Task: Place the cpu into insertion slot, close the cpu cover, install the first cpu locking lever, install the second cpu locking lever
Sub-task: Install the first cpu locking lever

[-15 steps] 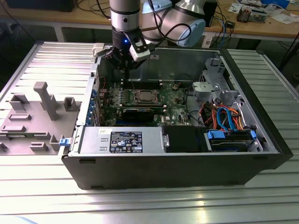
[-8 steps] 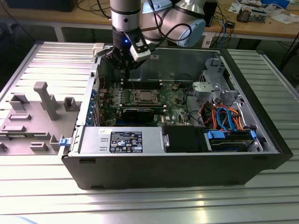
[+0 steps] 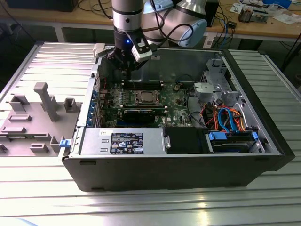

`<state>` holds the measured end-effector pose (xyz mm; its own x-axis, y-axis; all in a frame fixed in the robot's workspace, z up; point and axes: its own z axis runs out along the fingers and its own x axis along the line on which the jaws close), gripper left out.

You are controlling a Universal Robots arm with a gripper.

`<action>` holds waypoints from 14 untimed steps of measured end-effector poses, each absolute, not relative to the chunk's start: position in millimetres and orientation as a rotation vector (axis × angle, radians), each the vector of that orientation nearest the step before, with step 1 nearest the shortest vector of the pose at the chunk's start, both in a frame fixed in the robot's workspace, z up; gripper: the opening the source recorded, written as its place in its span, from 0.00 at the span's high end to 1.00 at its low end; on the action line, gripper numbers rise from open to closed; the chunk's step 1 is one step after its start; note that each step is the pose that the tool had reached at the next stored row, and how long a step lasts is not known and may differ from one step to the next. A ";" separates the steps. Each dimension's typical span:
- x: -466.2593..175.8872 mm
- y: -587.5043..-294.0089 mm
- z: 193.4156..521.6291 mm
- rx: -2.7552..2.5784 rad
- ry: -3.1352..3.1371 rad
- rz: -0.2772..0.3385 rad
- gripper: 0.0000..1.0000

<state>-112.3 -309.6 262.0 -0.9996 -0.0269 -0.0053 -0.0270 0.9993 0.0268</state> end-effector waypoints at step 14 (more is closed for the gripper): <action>-99.7 -309.6 262.0 -0.042 3.136 0.042 0.89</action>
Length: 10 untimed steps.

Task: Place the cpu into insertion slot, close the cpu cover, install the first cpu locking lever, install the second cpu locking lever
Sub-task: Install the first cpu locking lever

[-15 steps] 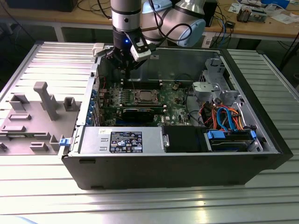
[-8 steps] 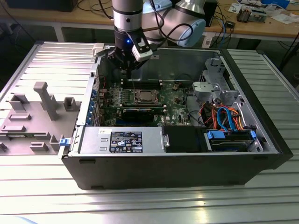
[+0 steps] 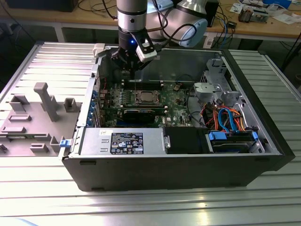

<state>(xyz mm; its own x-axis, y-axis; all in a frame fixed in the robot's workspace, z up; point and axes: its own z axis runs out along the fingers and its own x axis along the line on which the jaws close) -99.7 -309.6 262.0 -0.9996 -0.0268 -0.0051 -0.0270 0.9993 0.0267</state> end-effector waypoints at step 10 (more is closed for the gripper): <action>-91.7 -309.6 261.9 -0.042 3.136 0.042 0.89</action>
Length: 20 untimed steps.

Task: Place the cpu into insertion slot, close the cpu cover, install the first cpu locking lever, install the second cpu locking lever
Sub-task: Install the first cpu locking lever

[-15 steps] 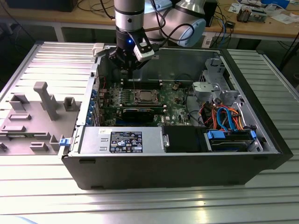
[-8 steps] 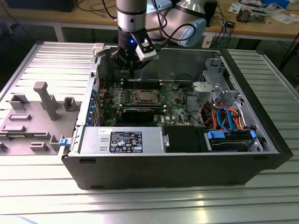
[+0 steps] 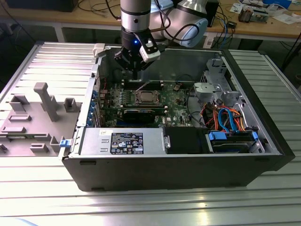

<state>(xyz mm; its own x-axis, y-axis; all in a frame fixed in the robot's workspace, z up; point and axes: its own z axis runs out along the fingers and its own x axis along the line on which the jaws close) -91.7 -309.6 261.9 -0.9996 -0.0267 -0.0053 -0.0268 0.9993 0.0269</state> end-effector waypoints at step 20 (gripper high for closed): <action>-78.2 -310.2 252.6 -0.007 3.133 0.123 0.89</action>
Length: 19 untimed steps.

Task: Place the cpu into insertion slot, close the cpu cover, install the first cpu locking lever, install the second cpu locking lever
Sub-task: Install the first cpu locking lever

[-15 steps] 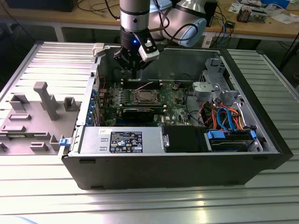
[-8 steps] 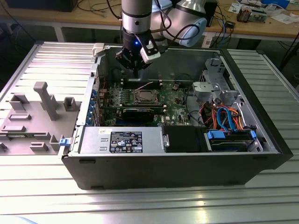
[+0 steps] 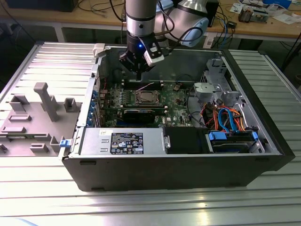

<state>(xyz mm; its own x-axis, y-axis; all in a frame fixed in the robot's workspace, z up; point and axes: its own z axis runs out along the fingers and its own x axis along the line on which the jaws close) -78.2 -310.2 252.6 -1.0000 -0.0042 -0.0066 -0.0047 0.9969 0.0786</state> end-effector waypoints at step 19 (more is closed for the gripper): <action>-74.9 -312.8 247.4 -0.007 3.128 0.163 0.89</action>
<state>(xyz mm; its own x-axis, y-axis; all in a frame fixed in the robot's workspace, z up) -74.9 -312.8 247.4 -0.9999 -0.0040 -0.0093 -0.0049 0.9946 0.1037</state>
